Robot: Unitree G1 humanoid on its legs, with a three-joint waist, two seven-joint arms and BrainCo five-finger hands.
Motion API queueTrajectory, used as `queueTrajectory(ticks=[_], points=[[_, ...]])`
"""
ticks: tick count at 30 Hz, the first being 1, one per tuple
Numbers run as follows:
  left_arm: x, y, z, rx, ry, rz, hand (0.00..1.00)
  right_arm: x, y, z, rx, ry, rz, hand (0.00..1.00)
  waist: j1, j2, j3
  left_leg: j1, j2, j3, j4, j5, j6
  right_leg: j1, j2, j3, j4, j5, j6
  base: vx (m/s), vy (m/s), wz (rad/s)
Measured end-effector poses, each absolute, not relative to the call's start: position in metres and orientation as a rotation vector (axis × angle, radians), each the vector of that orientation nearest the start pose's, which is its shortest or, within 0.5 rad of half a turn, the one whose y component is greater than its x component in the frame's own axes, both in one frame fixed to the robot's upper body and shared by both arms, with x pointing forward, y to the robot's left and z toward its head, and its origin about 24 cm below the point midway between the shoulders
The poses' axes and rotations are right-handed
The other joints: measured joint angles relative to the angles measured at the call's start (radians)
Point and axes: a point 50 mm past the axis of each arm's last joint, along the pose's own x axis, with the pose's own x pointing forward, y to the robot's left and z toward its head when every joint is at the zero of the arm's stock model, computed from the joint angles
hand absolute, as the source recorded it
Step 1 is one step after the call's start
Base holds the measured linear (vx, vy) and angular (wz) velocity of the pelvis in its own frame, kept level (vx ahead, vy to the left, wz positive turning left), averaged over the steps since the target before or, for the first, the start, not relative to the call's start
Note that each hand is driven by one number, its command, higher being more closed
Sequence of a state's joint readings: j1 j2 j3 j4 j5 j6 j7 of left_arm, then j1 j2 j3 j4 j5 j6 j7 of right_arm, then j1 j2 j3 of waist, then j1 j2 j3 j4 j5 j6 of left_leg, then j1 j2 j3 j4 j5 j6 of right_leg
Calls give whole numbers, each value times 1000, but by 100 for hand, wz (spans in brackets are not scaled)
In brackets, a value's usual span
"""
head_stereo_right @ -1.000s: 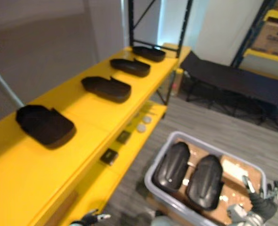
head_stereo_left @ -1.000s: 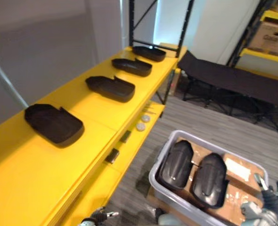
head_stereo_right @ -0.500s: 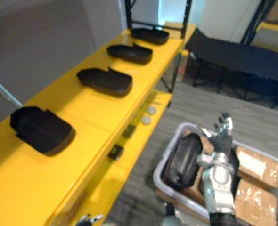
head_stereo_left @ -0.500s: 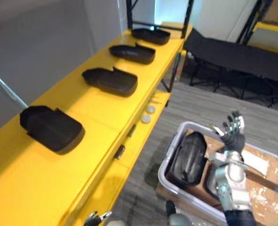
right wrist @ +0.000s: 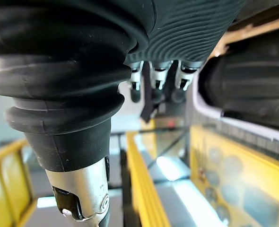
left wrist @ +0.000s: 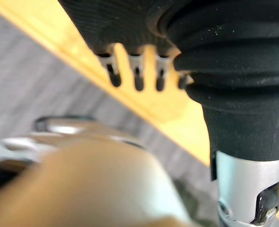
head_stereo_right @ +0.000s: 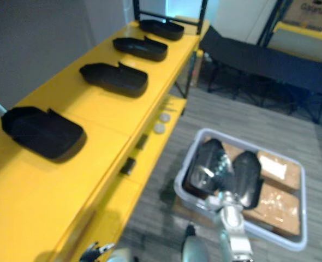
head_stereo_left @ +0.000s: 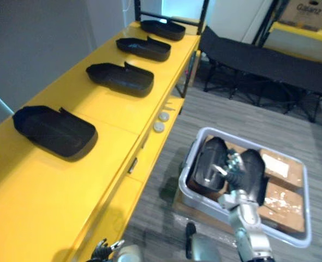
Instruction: Walk over and take plastic housings, then place them on the shelf
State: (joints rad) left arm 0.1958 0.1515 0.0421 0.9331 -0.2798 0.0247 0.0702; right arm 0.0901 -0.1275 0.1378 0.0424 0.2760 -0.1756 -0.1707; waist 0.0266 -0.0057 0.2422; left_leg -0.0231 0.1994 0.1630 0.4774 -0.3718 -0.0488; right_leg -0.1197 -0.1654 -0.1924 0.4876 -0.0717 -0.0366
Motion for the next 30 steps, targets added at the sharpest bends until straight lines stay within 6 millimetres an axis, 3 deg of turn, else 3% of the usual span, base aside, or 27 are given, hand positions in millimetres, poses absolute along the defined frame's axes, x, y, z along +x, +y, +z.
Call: queueTrajectory(ticks=[1,2,3,4,5,6,7,8,9,11,13,17,20,22,27,30], points=[[65,224,-157,-115,1124,396,0,234,-148,26,156,-13,-73,0,17,-18,-11,-22,2,11,4,15,-10,4,-24,-6,-1,-13,16,-57,-134,-33],[63,227,-158,-118,1130,420,0,237,-144,29,160,-23,-71,0,19,-31,-18,-60,0,10,16,32,-21,-16,-15,-40,-41,2,52,-72,-124,-37],[61,225,-159,-127,1138,423,0,239,-143,31,162,-30,-78,0,25,-27,-16,-75,1,8,11,49,-16,-26,-6,-50,-69,16,47,-104,-84,-45],[57,223,-161,-137,1156,431,0,243,-142,34,164,-44,-90,0,29,-18,-16,-85,9,16,-43,99,-13,-10,25,-41,-204,60,49,-138,-180,-65],[50,219,-163,-151,1179,431,0,250,-139,43,160,-75,-77,0,42,-2,-3,-84,34,58,-101,126,-44,-6,23,-67,-204,19,27,-111,-184,-72],[51,221,-163,-148,1175,434,0,254,-137,47,160,-93,-71,0,44,-20,7,-87,31,78,-102,133,-49,-11,0,-96,-171,-15,35,-168,-231,-89],[52,228,-161,-133,1169,440,0,261,-133,55,162,-120,-52,0,55,-32,28,-119,38,111,-81,138,-56,-22,-22,-137,-190,-37,108,-174,-171,-78],[59,228,-161,-135,1157,436,0,266,-133,60,150,-138,-43,0,53,-22,52,-138,63,119,-65,143,-67,-29,6,-138,-230,-18,139,-255,-234,-83],[66,224,-160,-151,1137,432,0,271,-135,67,133,-158,-40,0,49,9,82,-150,83,119,-85,164,-79,-20,52,-128,-319,36,121,-194,-196,-57],[66,218,-161,-223,1114,465,0,270,-141,62,102,-132,-60,0,44,14,97,-141,79,121,-156,216,-77,-20,88,-89,-422,112,106,-141,-192,-74],[61,212,-163,-291,1103,506,0,266,-149,58,80,-117,-99,0,41,5,110,-108,69,116,-199,242,-73,-19,104,-40,-466,148,93,-62,-154,-82],[59,219,-159,-310,1042,582,0,251,-179,51,81,-102,-256,0,17,-17,127,-78,52,52,-188,241,-73,6,108,4,-505,161,95,-37,-8,-36],[75,223,-151,-288,941,564,0,246,-202,51,89,-111,-385,0,14,-28,138,-101,20,3,-175,229,-60,10,72,-49,-512,162,99,-62,105,27],[91,222,-146,-284,884,538,0,245,-216,54,115,-143,-456,0,13,-22,150,-121,4,3,-176,213,-68,11,49,-85,-515,179,123,-59,167,48],[122,219,-133,-265,791,436,0,275,-262,70,229,-193,-724,0,23,-22,195,-198,-78,-46,-178,211,-60,-31,-21,-111,-519,234,161,-55,141,34],[133,217,-130,-256,767,420,0,295,-287,82,240,-182,-833,0,41,-10,204,-232,-89,-57,-143,201,-44,-39,-30,-117,-521,248,162,-54,93,18]])
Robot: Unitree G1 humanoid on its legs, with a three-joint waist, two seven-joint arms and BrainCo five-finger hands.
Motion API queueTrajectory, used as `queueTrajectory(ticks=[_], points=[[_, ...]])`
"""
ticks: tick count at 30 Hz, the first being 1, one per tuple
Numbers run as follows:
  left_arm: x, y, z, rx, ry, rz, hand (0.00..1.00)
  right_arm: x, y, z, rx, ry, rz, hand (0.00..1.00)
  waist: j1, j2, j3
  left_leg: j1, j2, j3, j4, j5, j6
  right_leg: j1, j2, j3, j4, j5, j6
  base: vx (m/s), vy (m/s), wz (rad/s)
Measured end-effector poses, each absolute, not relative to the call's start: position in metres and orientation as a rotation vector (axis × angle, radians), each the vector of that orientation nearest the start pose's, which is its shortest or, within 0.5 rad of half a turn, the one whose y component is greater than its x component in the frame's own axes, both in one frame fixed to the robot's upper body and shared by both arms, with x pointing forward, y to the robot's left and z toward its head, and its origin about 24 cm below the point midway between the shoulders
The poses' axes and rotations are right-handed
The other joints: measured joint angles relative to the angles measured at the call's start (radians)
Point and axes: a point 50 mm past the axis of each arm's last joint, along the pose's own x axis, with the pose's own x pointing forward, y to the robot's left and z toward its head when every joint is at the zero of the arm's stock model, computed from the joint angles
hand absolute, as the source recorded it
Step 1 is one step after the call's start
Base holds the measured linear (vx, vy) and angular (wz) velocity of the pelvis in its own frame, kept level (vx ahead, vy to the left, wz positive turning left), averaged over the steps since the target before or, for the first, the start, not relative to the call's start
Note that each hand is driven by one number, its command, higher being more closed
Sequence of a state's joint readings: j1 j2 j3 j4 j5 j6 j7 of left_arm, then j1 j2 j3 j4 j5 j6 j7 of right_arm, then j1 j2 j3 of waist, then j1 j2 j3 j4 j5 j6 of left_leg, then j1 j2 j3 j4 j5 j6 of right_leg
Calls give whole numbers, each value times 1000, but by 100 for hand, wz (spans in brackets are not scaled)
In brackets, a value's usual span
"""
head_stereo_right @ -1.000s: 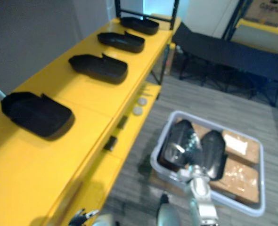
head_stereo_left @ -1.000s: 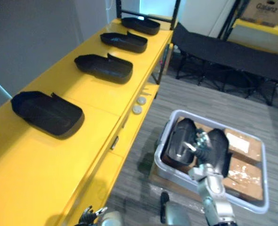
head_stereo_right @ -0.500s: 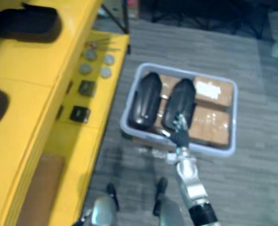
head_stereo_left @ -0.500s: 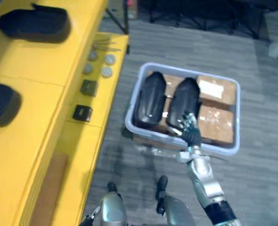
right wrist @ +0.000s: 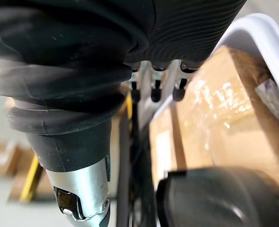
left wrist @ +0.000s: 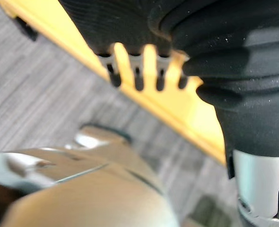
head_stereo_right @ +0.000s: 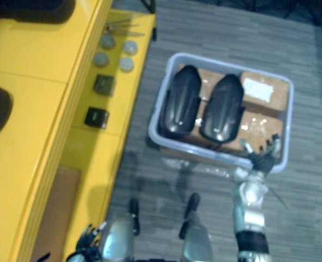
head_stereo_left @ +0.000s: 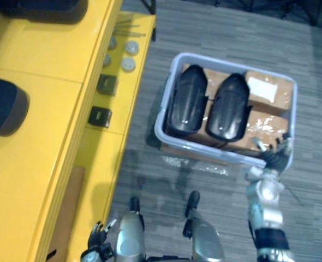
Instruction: Walk over and take plastic housings, then place them on the shelf
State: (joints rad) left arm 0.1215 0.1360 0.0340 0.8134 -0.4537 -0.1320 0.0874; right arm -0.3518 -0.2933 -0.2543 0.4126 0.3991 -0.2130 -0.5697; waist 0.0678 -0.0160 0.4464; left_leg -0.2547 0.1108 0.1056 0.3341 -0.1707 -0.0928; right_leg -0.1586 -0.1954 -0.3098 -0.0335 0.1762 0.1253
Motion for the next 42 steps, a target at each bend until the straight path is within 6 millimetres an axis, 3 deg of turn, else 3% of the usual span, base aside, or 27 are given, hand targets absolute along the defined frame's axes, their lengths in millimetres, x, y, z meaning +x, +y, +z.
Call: queueTrajectory(ticks=[4,7,12,17,21,26,31,37,42], points=[[145,215,-126,-252,746,416,0,317,-320,115,194,-193,-940,0,24,24,14,-82,-7,-49,44,-3,4,-30,0,-41,1,10,-2,-70,21,26],[142,211,-130,-260,774,415,0,322,-337,132,176,-193,-1011,0,37,49,28,-101,-13,-71,61,-4,7,-34,-4,-51,9,10,-2,-73,26,21],[130,196,-141,-283,865,383,0,319,-377,170,138,-198,-1188,0,56,118,62,-158,-37,-96,104,-11,21,-76,-33,-73,57,9,0,-92,60,11],[124,194,-145,-318,893,367,0,317,-391,169,141,-79,-1256,0,61,126,66,-182,-49,-100,128,-8,27,-106,-54,-76,107,-11,7,-82,60,8],[123,186,-147,-320,904,308,0,306,-413,173,118,-2,-1286,0,62,164,78,-205,-77,-112,128,2,43,-141,-92,-82,163,-31,19,-89,70,14],[119,180,-150,-322,928,276,0,303,-419,162,126,91,-1271,0,65,186,79,-236,-88,-123,146,6,47,-171,-107,-89,193,-37,18,-34,39,8],[117,180,-151,-344,931,286,0,297,-432,180,114,72,-1285,0,86,190,76,-276,-96,-126,167,7,48,-219,-125,-91,245,-54,16,-41,40,7],[111,171,-156,-353,974,247,0,285,-445,192,-14,77,-1360,0,119,219,57,-367,-105,-153,221,4,55,-295,-141,-104,310,-73,11,-58,27,9],[110,162,-157,-379,981,225,0,282,-444,200,-68,43,-1453,0,143,249,36,-397,-103,-155,243,-1,57,-316,-141,-105,316,-78,4,-55,13,1]])
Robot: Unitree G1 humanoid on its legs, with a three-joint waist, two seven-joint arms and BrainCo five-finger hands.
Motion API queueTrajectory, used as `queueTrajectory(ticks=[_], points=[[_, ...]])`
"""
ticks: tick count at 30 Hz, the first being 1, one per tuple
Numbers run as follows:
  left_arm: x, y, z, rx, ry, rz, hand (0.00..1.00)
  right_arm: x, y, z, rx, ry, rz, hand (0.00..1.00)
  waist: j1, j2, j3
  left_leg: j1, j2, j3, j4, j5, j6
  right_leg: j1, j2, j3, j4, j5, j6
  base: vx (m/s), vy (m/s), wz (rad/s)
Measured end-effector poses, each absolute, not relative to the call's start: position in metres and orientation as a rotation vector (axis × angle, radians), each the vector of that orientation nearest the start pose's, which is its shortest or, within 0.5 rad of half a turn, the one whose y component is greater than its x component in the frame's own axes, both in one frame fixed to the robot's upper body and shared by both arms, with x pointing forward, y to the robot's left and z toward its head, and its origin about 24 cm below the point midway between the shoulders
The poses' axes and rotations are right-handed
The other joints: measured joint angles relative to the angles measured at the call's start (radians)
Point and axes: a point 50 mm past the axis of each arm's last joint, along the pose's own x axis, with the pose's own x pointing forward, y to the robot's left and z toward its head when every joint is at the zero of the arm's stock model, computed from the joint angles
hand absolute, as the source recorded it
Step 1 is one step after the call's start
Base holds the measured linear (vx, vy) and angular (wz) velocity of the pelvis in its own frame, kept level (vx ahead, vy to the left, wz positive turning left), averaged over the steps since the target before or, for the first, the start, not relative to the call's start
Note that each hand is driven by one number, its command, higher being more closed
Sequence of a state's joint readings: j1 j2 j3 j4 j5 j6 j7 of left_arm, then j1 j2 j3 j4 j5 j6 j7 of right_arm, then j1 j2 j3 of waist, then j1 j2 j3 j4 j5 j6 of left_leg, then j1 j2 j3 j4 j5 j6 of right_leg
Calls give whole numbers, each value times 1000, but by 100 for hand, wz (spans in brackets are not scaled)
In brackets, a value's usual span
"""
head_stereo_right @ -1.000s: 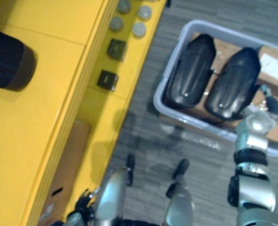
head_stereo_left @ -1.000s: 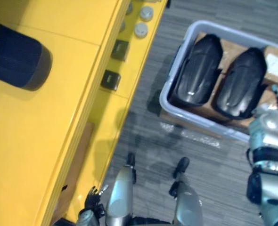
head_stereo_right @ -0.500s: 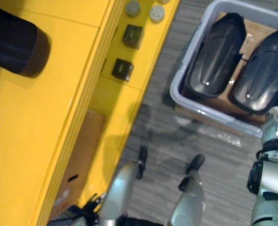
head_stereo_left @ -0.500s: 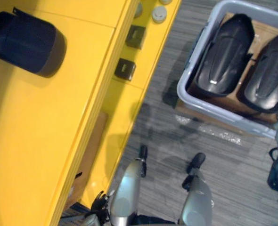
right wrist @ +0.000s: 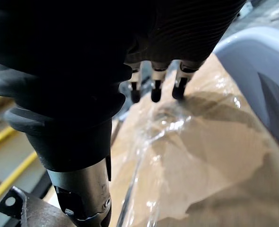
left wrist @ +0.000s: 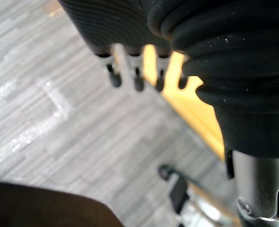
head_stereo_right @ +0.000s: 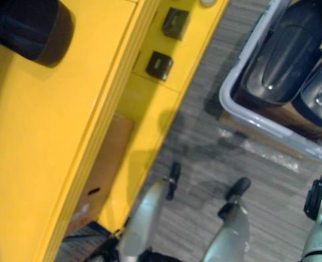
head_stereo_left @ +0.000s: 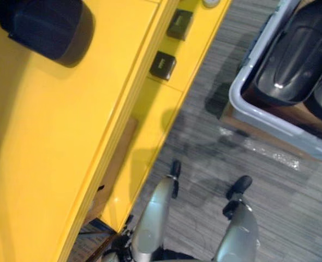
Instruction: Walk over and take plastic housings, then place them on the shelf
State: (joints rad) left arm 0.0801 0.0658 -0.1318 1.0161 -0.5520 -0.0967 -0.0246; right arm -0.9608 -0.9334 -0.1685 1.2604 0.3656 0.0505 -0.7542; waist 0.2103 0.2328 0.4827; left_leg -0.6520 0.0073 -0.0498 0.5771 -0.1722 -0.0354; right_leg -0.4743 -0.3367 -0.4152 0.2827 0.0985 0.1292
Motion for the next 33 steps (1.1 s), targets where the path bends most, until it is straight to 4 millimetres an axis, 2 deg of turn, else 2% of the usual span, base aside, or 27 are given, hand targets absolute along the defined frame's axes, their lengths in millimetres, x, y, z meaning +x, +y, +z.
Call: queueTrajectory(ticks=[2,7,13,18,21,26,31,33], points=[[110,161,-157,-384,976,224,0,283,-443,205,-81,20,-1466,0,0,9,-6,-6,1,-1,8,-3,3,-1,2,-1,-4,1,1,0,0,0],[112,161,-156,-415,950,228,0,285,-438,223,-100,-87,-1504,0,-3,10,-7,-11,11,4,22,-5,5,6,9,0,-24,12,7,2,20,-3],[115,162,-154,-430,929,210,0,289,-424,262,-119,-327,-1505,0,-6,6,-5,14,23,12,19,-9,4,35,26,5,-54,34,7,-3,20,-6],[115,163,-154,-439,930,190,0,293,-411,280,-153,-448,-1478,0,-10,-2,1,43,36,33,4,-12,5,60,37,11,-80,34,0,-35,13,-10],[113,165,-155,-439,948,190,0,299,-403,279,-134,-464,-1455,0,-20,-18,13,59,38,35,-13,-8,0,62,39,18,-83,36,0,-25,11,-7],[112,165,-155,-439,957,189,0,308,-394,272,-138,-445,-1416,0,-29,-21,14,75,41,34,-26,-6,-3,75,41,15,-84,40,5,0,1,-1],[112,165,-155,-438,957,187,0,317,-389,262,-152,-361,-1350,0,-20,-22,15,75,39,30,-36,-5,-4,75,40,9,-85,40,5,5,27,3],[113,164,-155,-438,955,185,0,319,-394,247,-146,-263,-1350,0,-5,-22,15,76,35,29,-44,0,-4,75,36,6,-85,40,5,-8,30,7]])
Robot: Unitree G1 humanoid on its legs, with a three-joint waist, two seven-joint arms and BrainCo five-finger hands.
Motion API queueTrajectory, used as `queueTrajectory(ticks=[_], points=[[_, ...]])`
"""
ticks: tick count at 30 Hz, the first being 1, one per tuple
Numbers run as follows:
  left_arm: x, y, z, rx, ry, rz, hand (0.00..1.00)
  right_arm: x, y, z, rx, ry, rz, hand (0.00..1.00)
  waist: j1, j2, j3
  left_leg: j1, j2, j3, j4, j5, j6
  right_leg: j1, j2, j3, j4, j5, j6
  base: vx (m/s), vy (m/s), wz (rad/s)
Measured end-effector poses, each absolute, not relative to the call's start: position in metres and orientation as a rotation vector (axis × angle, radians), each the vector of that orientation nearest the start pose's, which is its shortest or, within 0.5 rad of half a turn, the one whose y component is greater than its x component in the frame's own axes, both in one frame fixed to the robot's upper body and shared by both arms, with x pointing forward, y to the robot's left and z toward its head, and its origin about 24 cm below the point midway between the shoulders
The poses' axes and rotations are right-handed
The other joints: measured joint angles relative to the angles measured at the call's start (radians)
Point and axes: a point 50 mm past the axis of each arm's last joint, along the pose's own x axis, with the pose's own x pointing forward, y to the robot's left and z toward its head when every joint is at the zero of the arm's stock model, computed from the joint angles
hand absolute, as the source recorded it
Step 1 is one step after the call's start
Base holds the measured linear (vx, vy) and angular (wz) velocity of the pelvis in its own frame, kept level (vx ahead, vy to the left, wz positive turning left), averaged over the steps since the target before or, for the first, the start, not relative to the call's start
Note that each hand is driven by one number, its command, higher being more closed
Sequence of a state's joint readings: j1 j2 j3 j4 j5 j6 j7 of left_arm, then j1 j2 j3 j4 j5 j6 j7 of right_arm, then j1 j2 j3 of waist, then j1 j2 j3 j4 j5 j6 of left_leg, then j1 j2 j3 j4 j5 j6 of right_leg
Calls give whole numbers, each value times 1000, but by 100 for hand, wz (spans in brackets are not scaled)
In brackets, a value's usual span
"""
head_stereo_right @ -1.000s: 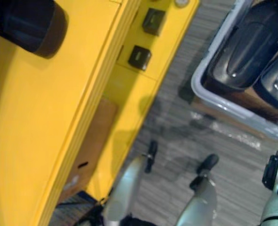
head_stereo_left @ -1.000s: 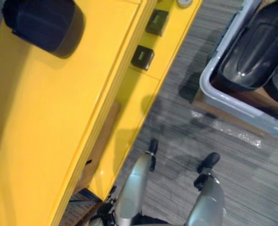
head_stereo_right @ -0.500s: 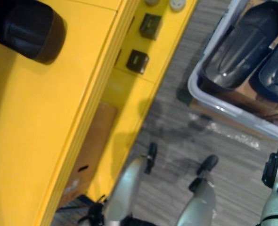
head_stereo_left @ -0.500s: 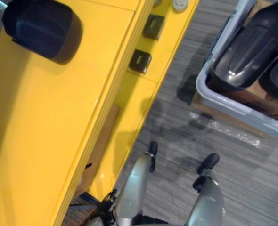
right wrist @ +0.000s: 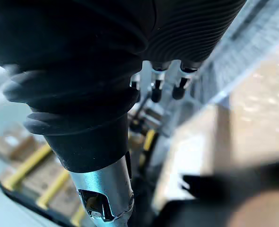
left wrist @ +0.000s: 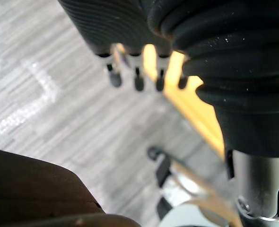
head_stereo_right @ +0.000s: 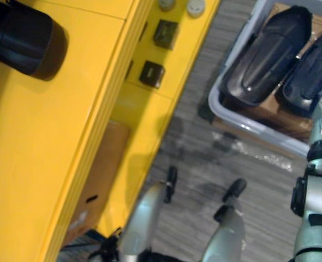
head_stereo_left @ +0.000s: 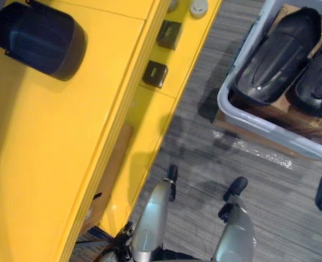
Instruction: Walk over and take plastic housings, then place them on the shelf
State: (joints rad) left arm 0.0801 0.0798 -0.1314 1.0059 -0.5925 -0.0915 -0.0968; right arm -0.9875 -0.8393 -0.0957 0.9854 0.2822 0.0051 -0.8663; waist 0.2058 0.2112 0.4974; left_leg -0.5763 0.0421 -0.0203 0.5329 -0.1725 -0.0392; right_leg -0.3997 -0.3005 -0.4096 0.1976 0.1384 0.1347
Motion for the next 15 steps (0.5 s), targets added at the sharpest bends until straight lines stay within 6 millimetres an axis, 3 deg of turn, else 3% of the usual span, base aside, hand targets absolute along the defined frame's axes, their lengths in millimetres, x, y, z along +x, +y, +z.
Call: queueTrajectory(ticks=[9,15], points=[[107,160,-158,-429,985,148,0,322,-401,215,-143,-5,-1344,0,13,4,-3,-28,-26,-25,1,9,6,-9,-20,-30,4,-2,2,-27,34,10],[105,158,-159,-456,988,150,0,313,-412,213,-124,104,-1381,0,35,5,-3,-57,-37,-28,26,10,10,-24,-31,-37,13,-1,2,-35,43,7]])
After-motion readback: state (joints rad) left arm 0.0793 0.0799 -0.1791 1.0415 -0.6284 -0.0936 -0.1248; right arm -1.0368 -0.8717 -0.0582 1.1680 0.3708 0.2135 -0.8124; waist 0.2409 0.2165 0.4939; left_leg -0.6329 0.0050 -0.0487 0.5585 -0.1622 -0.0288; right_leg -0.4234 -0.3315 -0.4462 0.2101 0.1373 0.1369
